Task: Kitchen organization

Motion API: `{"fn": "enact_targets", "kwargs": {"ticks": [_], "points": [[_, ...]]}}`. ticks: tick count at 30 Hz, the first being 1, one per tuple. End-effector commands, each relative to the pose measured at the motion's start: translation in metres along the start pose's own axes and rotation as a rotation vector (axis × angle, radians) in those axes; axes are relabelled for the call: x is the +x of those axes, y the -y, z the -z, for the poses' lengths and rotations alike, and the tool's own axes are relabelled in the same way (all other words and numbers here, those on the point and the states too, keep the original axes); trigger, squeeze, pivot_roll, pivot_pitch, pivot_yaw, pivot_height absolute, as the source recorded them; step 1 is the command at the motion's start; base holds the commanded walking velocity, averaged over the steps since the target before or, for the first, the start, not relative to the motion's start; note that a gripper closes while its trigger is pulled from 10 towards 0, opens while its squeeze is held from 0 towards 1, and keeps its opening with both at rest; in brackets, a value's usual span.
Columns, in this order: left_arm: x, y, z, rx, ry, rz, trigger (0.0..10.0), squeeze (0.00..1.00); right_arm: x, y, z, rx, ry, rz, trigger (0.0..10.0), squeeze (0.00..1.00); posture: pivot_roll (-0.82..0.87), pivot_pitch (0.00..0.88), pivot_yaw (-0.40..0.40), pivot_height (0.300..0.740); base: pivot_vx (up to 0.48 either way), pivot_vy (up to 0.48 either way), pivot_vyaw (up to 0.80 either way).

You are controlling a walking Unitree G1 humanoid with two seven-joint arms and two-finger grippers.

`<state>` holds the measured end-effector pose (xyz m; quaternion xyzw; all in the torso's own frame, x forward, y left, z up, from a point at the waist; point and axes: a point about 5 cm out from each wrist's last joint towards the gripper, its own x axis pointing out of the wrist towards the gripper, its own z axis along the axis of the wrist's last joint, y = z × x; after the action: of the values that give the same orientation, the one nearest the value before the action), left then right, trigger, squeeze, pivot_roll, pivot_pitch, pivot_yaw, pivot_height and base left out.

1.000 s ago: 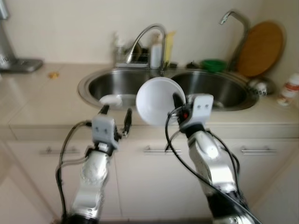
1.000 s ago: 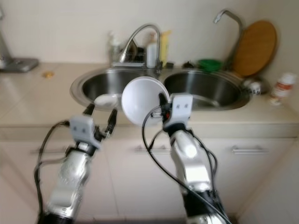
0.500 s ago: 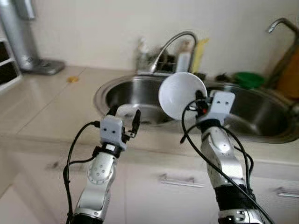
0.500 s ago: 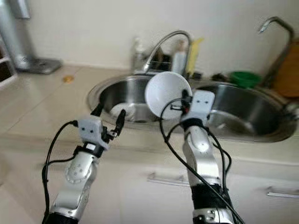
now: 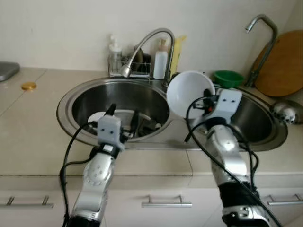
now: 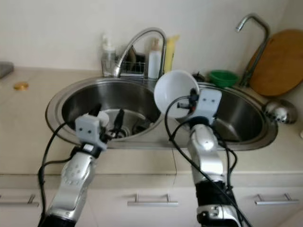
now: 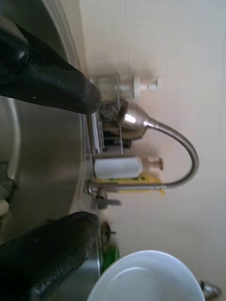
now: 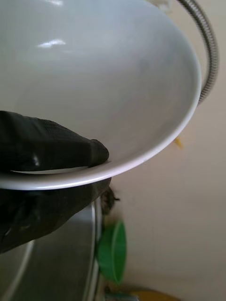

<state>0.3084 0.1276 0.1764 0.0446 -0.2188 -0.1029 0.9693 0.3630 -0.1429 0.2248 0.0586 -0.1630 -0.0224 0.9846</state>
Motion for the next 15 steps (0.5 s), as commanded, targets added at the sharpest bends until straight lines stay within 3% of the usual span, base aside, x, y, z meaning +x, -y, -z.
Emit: {"fn": "enact_targets", "kwargs": {"ticks": [1,9,13,15], "points": [[0.001,0.002,-0.002,-0.003,0.006,0.004,10.0,0.0,0.007,0.012,0.001,-0.041,-0.036,0.046,10.0,0.0,0.06,0.0,-0.065,0.74,0.0,0.0,0.0],[0.002,0.003,-0.002,-0.006,0.008,0.002,10.0,0.0,0.027,0.042,0.016,-0.138,-0.205,0.195,10.0,0.0,0.06,0.0,-0.071,0.74,0.06,0.0,0.0],[0.001,0.004,-0.001,-0.004,0.003,0.003,10.0,0.0,0.036,0.053,0.026,-0.364,-0.301,0.202,10.0,0.0,0.06,0.0,-0.07,0.74,0.06,0.0,0.0],[0.002,0.004,-0.001,-0.005,0.002,0.005,10.0,0.0,0.038,0.054,0.025,-0.405,-0.291,0.202,10.0,0.0,0.07,0.0,-0.071,0.74,0.0,0.0,0.0]]}}
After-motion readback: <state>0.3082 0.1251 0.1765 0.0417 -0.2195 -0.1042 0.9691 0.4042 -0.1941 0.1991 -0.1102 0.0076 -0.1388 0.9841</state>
